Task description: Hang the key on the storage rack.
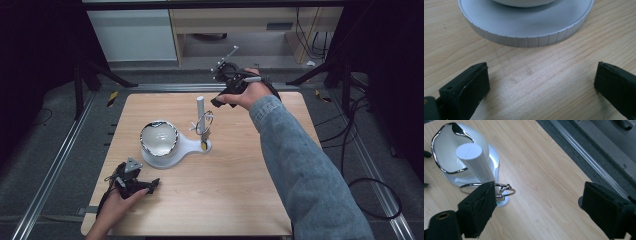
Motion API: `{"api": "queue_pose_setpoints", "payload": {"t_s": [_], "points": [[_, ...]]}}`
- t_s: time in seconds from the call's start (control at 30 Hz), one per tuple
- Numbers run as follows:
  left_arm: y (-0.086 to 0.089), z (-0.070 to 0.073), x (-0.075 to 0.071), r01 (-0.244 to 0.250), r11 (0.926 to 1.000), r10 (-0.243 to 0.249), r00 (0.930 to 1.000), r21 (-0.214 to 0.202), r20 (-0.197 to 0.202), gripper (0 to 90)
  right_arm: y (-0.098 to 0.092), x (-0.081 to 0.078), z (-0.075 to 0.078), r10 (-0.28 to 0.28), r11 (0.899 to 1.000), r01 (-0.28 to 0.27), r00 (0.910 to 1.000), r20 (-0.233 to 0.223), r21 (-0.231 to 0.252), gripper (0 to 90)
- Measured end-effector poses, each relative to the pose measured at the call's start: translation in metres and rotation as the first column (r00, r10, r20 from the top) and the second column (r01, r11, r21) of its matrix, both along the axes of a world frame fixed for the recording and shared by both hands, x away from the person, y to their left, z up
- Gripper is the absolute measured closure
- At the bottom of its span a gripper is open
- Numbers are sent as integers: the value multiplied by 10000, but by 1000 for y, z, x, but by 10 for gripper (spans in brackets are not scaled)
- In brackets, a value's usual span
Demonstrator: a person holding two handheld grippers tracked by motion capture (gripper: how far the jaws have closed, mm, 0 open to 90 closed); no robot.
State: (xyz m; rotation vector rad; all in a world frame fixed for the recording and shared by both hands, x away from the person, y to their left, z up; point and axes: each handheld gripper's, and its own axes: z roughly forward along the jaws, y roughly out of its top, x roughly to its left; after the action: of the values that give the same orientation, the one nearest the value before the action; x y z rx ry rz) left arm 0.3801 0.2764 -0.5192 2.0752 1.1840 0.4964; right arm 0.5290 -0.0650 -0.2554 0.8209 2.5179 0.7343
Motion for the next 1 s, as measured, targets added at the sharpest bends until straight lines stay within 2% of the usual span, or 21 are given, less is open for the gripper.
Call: {"api": "queue_pose_setpoints", "payload": {"t_s": [0.1, 0.37, 0.4, 0.57, 0.77, 0.93, 1.0], "points": [[0, 0, 0, -13, 10000, 13, 10000, -7, 3, 0, 0, -2, 2, 123, 9998, -129, 9991, 417, 165, 58], [0, 0, 0, -14, 10000, 14, 10000, -8, 5, 0, 1, -9, 6, 217, 9992, -255, 9934, 1129, 322, 54], [0, 0, 0, -14, 10000, 14, 10000, -8, 6, 0, -1, -11, 6, 208, 9986, -272, 9908, 1341, 459, 60], [0, 0, 0, -12, 10000, 12, 10000, -6, 4, 0, -13, -17, 2, -19, 9960, -134, 9851, 1719, 883, 63], [0, 0, 0, -5, 10000, 5, 10000, 27, -6, 0, -32, -22, -14, -541, 9877, 198, 9741, 2196, 1552, 67], [0, 0, 0, -22, 10000, 22, 10000, 16, -3, 0, -49, -28, -32, -841, 9811, 418, 9714, 2219, 1889, 66], [0, 0, 0, -20, 10000, 20, 10000, 17, -1, 0, -56, -29, -39, -914, 9812, 501, 9713, 2194, 1866, 67]]}}
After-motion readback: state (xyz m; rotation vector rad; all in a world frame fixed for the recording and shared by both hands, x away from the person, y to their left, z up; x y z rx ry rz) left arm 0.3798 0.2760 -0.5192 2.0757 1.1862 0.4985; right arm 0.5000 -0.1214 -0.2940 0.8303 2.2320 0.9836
